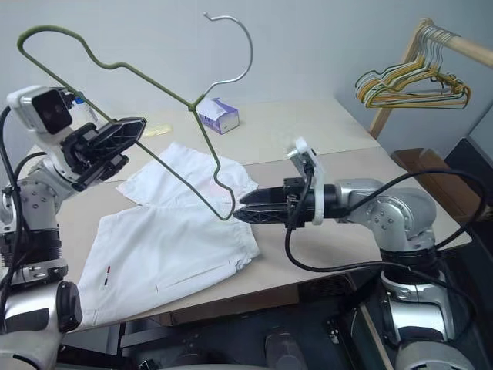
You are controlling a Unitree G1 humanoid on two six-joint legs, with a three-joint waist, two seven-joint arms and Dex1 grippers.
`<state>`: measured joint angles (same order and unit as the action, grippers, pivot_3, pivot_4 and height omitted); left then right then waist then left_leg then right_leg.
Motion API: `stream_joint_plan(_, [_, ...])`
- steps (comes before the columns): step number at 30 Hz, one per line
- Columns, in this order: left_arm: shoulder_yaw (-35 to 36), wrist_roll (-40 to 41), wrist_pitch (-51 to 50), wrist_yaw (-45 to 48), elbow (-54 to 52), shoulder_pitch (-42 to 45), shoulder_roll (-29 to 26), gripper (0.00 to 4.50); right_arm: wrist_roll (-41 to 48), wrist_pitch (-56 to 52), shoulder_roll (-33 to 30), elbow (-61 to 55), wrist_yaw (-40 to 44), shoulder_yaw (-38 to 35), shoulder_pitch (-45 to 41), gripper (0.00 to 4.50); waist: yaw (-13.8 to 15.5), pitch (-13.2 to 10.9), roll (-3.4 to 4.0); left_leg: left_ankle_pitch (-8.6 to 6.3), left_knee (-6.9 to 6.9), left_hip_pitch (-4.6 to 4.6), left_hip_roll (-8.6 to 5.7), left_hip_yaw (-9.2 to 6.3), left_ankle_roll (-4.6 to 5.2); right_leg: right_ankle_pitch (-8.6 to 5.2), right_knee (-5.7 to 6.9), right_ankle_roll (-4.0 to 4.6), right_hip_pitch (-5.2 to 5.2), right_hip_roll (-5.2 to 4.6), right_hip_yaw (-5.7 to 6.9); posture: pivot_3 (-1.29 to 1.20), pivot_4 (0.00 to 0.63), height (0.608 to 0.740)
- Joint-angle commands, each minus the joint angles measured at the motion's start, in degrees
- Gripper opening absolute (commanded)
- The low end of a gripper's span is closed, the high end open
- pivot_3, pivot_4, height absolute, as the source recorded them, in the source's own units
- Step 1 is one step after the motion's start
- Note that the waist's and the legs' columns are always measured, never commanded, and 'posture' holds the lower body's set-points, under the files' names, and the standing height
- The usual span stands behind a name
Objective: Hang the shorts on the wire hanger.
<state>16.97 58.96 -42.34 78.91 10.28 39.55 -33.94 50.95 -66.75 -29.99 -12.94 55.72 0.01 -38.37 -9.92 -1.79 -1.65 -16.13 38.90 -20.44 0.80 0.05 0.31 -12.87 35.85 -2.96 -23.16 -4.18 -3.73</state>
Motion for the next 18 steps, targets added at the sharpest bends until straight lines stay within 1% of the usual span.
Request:
stream_joint_plan(1, [0.4, -0.4, 1.6, -0.2, -1.2, 1.5, 0.7, 0.0, -0.3, 0.4, 0.5, -0.8, -1.3, 1.8, -1.4, 3.23, 0.2, 0.0, 0.0, 0.0, 0.0, 0.0, 0.0, 0.0, 0.0, 0.0, 0.0, 0.0, 0.0, 0.0, 0.0, -0.12, 0.0, 0.74])
stream_joint_plan(7, [0.4, -0.8, 2.2, -0.4, -1.4, 1.2, 1.7, 0.0, -2.0, 1.3, 1.6, -0.4, -3.1, 4.8, -2.2, 3.23, 0.5, 0.0, 0.01, 0.0, 0.02, -0.07, -0.02, 0.0, 0.0, 0.02, 0.0, -0.02, -0.06, -0.04, 0.01, -0.13, 0.0, 0.74])
stream_joint_plan(17, [0.5, -0.9, 2.4, -0.6, -2.5, -0.3, 2.2, 0.0, -2.0, 1.4, 2.2, 0.5, -3.8, 4.6, -3.2, 3.23, 0.5, 0.0, 0.01, 0.0, 0.02, -0.07, -0.02, 0.0, 0.0, 0.02, 0.02, -0.02, -0.06, -0.04, 0.01, -0.13, 0.0, 0.74])
stream_joint_plan(18, [0.5, -1.0, 2.4, -0.7, -2.6, -0.4, 2.3, 0.0, -2.0, 1.3, 2.1, 0.5, -3.7, 4.7, -3.2, 3.07, 0.5, 0.0, 0.01, 0.0, 0.02, -0.07, -0.02, 0.0, 0.0, 0.02, 0.02, -0.02, -0.06, -0.04, 0.01, -0.13, 0.0, 0.74])
